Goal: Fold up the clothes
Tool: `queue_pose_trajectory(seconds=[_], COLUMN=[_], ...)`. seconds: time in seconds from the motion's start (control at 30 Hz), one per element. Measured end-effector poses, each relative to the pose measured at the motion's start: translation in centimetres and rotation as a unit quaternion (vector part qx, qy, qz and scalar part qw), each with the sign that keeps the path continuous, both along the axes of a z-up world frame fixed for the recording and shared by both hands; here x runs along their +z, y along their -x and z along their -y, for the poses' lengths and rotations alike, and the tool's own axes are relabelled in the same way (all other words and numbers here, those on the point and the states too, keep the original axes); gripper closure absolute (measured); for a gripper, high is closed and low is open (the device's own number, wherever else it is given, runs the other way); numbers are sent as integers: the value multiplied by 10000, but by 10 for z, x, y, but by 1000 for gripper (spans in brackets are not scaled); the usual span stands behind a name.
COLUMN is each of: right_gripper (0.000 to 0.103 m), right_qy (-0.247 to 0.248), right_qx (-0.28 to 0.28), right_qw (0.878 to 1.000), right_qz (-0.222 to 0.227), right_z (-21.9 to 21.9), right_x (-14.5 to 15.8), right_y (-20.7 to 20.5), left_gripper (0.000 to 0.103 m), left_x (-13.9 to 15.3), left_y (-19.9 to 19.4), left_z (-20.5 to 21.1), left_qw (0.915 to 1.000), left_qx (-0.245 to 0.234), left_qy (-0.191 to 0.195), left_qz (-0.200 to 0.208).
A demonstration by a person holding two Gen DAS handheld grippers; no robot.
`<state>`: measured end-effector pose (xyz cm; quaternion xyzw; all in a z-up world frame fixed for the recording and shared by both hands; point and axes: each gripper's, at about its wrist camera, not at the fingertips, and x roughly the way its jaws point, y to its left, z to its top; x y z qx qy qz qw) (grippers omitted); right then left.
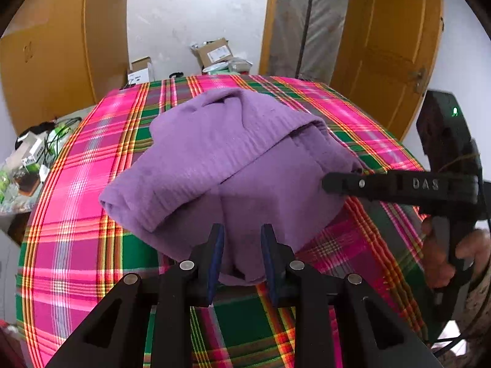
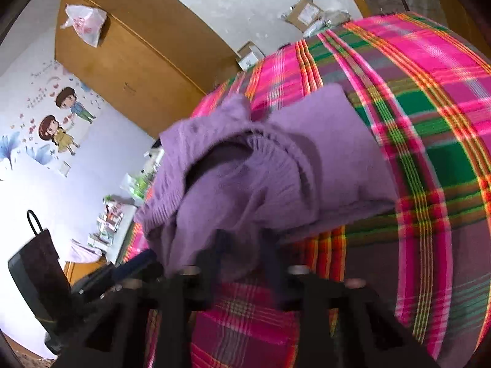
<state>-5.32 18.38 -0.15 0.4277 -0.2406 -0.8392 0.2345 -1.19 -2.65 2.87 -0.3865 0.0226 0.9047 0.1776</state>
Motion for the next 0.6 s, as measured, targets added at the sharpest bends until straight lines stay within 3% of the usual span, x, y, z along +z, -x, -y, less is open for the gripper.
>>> queue_pose_trajectory(seconds=[0.03, 0.07, 0.3, 0.37, 0.4, 0.6], right_gripper=[94, 95, 96, 96, 96, 96], right_qy=[-54, -109, -70, -20, 7, 288], right_qx=[-9, -17, 88, 222, 313, 673], right_qw=[9999, 9997, 9952, 9935, 9923, 9877], right_qz=[-109, -218, -974, -1115, -1196, -1381], right_z=[1, 1, 19, 30, 37, 60], right_x=[5, 11, 57, 68, 73, 90], right_y=[-1, -2, 1, 4, 7, 17], left_gripper=[78, 78, 76, 70, 65, 65], left_x=[1, 1, 9, 12, 14, 16], left_y=[-1, -2, -8, -9, -9, 10], left_z=[-1, -2, -8, -9, -10, -6], left_qw=[10000, 9999, 9989, 9987, 9988, 9999], left_qx=[-45, -91, -438, -474, -442, 13], left_qy=[-10, -20, -166, -153, -119, -108], left_qz=[-21, -42, -57, -142, -187, -97])
